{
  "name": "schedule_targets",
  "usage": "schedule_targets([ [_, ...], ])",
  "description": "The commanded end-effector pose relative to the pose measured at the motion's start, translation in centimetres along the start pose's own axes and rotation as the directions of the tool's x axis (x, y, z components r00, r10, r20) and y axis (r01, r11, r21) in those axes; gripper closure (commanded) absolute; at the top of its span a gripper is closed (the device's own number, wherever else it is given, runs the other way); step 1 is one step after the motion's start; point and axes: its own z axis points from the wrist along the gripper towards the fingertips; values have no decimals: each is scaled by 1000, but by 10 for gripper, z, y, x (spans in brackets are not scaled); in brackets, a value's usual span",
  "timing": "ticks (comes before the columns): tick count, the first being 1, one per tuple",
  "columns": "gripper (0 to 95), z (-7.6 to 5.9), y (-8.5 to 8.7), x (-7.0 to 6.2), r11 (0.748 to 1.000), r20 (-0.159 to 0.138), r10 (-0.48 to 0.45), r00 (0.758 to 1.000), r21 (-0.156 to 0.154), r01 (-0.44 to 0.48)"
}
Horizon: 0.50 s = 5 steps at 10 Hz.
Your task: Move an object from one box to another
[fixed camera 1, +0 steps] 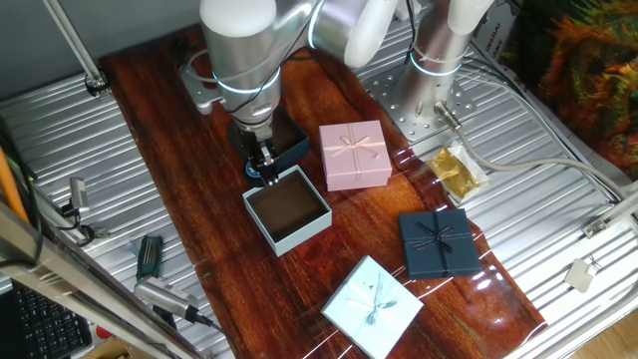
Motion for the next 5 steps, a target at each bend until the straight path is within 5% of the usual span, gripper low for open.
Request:
schedule_targets([
  [1,950,0,0,0,1000,2,-2,1000,0,2],
  [5,950,0,0,0,999,10,-44,999,1,44],
])
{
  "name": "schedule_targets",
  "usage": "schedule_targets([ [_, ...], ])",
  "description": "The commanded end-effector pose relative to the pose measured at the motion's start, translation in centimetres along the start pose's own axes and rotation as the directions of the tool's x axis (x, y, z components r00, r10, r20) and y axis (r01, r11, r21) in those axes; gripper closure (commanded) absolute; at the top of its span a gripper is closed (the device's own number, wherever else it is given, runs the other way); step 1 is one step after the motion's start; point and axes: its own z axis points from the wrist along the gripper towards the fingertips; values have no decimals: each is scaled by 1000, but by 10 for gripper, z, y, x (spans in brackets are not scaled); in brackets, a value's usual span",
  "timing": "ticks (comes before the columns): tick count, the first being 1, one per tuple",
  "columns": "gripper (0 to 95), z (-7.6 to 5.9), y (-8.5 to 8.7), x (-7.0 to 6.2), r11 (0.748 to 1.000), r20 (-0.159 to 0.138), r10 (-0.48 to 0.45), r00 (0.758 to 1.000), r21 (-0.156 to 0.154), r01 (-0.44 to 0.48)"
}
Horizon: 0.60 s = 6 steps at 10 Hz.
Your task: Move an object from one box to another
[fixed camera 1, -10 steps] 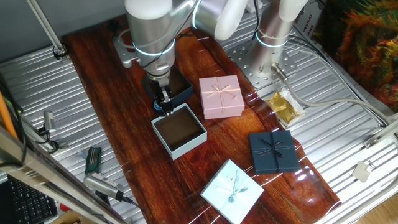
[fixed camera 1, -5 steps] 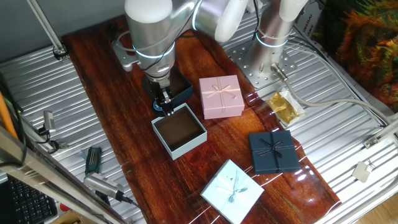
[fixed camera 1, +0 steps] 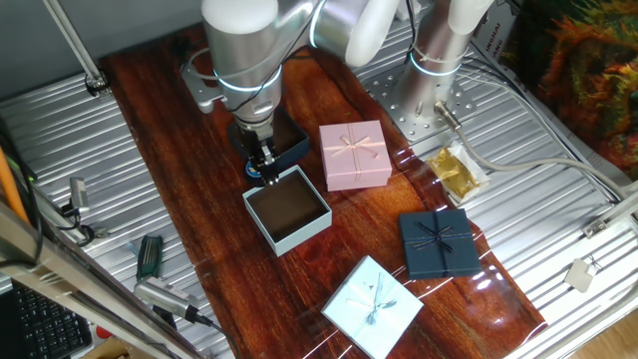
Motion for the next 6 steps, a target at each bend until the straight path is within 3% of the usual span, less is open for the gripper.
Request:
schedule_targets([
  [1,950,0,0,0,998,-16,-68,998,11,68],
  [3,950,0,0,0,985,-17,-170,985,0,170],
  [6,950,0,0,0,979,9,-202,979,-20,202],
])
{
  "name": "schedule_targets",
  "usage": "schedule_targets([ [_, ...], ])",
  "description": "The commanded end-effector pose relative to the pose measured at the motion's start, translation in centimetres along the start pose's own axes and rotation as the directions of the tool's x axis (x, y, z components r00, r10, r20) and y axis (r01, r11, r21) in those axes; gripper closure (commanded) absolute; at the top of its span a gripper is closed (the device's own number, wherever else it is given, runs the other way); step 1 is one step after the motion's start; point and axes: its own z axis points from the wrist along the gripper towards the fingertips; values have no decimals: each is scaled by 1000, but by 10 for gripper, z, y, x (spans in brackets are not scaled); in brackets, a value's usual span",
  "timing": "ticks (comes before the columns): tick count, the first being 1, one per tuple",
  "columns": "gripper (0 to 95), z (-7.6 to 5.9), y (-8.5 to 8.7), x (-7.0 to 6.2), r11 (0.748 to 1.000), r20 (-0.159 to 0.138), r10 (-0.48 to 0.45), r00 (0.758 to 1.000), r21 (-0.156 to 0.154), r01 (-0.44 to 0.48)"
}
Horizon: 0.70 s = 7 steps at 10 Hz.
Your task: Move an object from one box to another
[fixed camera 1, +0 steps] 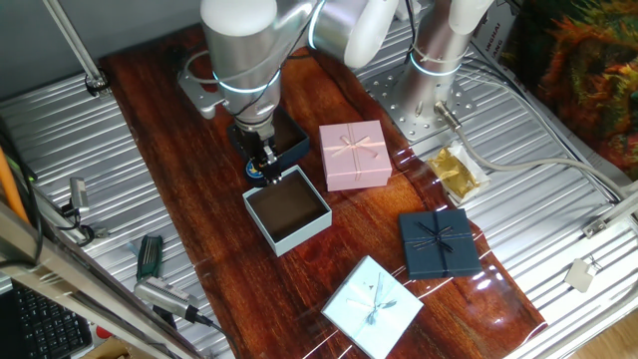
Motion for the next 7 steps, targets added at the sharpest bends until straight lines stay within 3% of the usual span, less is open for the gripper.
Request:
schedule_targets([
  [1,950,-1,0,2,1000,19,-10,1000,-15,10],
  [4,950,-1,1,1,1000,25,13,1000,-23,-13],
  [7,950,0,18,-3,995,24,92,995,-29,-91],
])
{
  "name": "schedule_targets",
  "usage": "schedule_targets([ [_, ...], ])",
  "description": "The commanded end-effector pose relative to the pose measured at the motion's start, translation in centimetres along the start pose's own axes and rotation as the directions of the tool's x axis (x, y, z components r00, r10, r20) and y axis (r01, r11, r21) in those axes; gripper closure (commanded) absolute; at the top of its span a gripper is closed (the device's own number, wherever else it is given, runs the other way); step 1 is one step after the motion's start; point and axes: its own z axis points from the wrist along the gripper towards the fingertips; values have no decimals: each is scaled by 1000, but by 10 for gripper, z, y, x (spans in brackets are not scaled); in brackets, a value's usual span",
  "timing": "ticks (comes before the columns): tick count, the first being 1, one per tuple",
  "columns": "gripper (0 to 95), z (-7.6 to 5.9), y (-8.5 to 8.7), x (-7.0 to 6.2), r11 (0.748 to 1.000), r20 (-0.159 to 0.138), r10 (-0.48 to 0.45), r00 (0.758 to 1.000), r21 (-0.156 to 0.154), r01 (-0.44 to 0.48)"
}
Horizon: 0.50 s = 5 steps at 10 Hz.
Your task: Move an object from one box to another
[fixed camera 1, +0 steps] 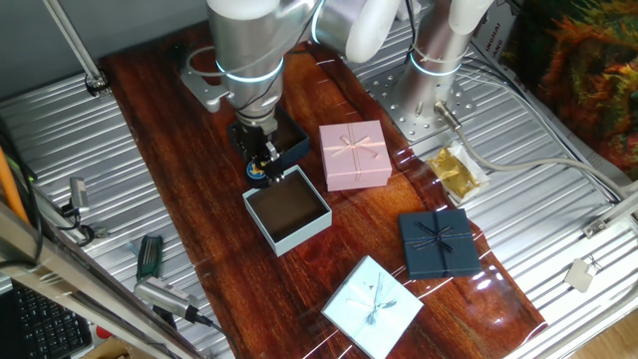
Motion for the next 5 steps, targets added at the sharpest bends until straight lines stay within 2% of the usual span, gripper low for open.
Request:
schedule_targets([
  [1,950,-5,14,0,998,-8,64,998,-1,-64],
  [3,950,-11,20,1,997,-10,79,997,-6,-79],
  [5,950,-3,32,8,995,-1,97,995,-10,-97],
])
